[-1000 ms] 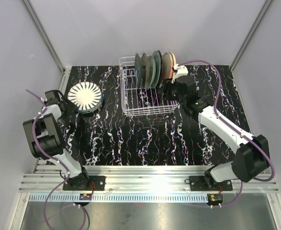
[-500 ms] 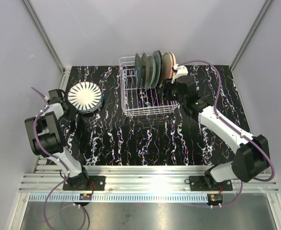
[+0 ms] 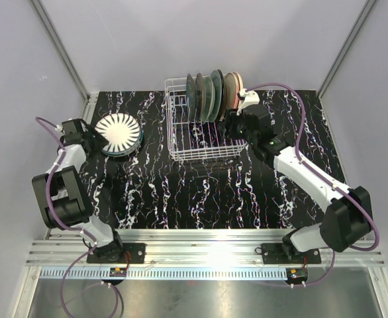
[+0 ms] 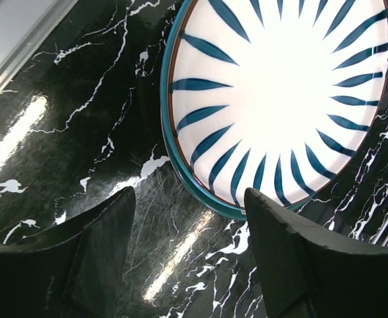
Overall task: Load the plates into the dish rack
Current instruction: Grab a plate with the left arm
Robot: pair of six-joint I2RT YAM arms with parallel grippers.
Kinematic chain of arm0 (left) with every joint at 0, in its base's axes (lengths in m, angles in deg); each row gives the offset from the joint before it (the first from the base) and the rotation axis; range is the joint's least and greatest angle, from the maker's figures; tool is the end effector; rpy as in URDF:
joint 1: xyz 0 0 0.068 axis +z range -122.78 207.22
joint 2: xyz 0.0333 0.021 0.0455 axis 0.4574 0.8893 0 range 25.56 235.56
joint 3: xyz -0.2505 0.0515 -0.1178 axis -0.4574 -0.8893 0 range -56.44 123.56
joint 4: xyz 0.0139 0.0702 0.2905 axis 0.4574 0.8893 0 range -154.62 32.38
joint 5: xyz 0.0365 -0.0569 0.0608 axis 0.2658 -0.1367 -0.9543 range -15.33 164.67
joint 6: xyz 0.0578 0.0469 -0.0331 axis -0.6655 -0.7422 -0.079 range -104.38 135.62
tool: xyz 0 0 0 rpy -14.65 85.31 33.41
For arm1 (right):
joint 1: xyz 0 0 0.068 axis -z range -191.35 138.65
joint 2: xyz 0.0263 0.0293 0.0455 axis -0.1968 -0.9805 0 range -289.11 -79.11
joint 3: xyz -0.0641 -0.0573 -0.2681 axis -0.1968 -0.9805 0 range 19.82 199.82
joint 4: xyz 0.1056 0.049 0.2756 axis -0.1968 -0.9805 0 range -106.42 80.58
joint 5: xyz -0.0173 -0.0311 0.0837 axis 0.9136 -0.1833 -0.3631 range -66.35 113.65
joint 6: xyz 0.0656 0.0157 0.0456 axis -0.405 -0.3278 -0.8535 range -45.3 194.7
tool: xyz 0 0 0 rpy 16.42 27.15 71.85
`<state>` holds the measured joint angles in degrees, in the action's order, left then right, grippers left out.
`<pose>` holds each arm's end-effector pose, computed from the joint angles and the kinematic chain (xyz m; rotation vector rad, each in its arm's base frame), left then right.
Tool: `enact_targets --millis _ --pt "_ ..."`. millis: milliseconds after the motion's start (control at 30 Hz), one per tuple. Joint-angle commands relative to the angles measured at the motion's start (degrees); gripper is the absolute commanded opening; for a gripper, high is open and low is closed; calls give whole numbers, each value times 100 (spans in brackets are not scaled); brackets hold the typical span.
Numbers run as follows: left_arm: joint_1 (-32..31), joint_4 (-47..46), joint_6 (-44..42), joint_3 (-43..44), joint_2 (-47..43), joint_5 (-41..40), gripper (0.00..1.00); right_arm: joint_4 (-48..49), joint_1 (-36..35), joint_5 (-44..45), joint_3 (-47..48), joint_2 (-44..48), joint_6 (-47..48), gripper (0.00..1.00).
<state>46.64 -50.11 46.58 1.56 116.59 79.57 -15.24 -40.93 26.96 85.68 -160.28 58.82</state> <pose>0.3736 0.1253 0.1750 -0.9875 2.1934 -0.1966 0.3530 0.1957 0.3138 -0.1960 1.9583 0.4689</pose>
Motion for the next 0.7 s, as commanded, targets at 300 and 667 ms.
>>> enact_targets --millis 300,667 --pt "0 157 130 985 1100 90 75 143 84 -155 137 -66 -38 59" --pt "-8 703 -55 652 1102 -314 61 99 93 -234 155 -5 -117 59"
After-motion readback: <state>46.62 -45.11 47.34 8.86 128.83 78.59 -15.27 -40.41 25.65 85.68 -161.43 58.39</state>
